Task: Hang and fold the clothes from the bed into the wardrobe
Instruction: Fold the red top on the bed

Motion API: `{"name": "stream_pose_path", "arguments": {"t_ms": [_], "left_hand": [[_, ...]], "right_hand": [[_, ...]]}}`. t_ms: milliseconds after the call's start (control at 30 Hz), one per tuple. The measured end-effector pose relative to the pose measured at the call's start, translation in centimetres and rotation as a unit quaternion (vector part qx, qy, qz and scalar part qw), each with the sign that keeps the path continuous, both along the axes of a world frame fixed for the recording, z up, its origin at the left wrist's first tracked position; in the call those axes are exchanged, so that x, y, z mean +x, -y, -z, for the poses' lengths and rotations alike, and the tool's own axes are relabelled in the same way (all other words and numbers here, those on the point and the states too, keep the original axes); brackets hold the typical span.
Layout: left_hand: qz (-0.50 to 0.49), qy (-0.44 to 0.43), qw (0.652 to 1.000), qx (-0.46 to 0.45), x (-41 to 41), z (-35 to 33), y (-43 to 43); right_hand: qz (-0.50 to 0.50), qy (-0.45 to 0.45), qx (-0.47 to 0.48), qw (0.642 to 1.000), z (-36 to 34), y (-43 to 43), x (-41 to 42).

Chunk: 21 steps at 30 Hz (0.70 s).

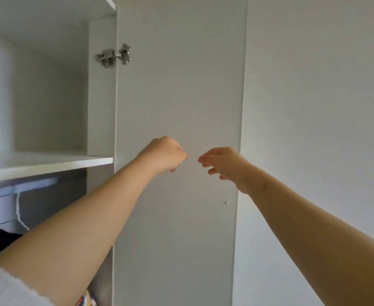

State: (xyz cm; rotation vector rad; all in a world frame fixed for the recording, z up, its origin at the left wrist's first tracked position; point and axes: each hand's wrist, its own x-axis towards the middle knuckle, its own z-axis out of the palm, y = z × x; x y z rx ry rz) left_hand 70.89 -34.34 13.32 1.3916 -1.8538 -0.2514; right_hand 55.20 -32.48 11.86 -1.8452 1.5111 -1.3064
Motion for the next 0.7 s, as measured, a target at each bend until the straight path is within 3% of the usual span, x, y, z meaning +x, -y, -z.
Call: {"name": "stream_pose_path", "arguments": {"t_ms": [167,333,533,700], "left_hand": [[0.138,-0.039,0.989,0.037,-13.9,4.3,-3.3],[0.272,-0.061,0.955,0.104,-28.9,11.2,-10.2],[0.374,-0.072,0.906,0.186,-44.4,20.1,-20.2],[0.445,-0.034,0.857,0.257,-55.0,26.3,-28.2]], "right_hand": [[0.130,0.015,0.033,0.991,4.6,-6.5,-13.2],[0.260,0.045,0.084,0.961,11.0,-16.5,-26.9],[0.385,0.090,0.135,0.909,18.2,-29.6,-40.1],[0.479,0.196,0.158,0.841,23.5,-39.3,-47.4]]}}
